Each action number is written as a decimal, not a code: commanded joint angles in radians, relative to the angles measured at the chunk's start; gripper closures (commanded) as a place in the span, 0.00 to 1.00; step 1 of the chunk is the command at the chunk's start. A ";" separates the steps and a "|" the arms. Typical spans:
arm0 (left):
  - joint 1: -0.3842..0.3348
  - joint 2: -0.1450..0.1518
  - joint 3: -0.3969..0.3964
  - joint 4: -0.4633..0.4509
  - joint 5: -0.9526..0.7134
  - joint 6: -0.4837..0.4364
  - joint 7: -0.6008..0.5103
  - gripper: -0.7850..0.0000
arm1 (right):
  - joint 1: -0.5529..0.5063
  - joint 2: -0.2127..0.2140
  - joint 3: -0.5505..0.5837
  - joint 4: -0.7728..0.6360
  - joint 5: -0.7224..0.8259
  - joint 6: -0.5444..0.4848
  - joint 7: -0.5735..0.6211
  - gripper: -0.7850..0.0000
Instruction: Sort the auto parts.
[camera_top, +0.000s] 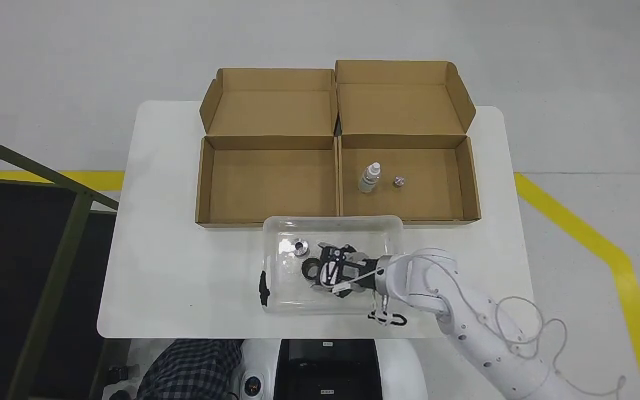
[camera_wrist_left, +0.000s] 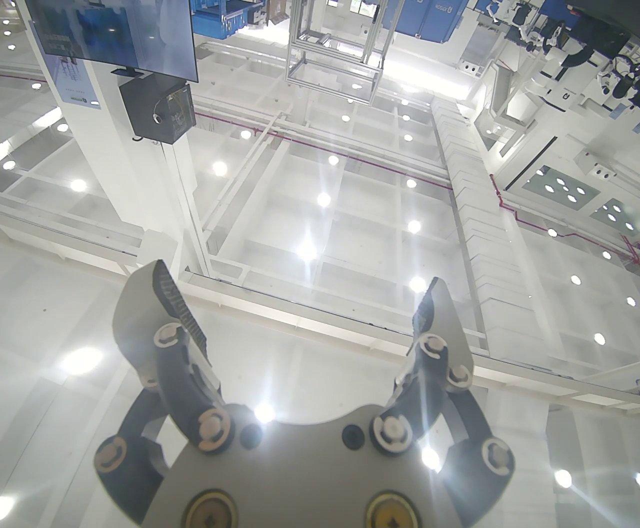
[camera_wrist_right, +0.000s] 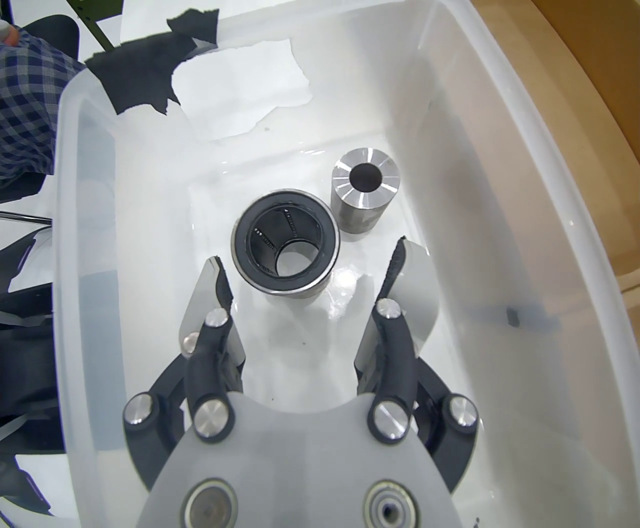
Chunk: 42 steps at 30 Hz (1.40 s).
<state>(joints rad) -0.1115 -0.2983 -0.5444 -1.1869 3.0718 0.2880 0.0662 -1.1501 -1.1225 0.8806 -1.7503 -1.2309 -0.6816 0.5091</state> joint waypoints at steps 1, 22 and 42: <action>0.000 0.000 0.000 0.000 0.000 0.000 0.000 0.00 | 0.001 -0.002 -0.008 -0.002 -0.004 0.002 -0.003 0.29; 0.000 0.000 0.000 0.000 0.000 0.000 0.000 0.00 | 0.036 -0.021 -0.052 0.021 -0.019 0.032 -0.024 0.84; 0.000 0.000 0.000 0.000 0.000 0.000 0.000 0.00 | -0.030 0.025 0.144 -0.111 0.099 -0.097 -0.066 1.00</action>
<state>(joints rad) -0.1115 -0.2983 -0.5444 -1.1869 3.0718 0.2880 0.0662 -1.1772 -1.1009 1.0074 -1.8566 -1.1478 -0.7711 0.4460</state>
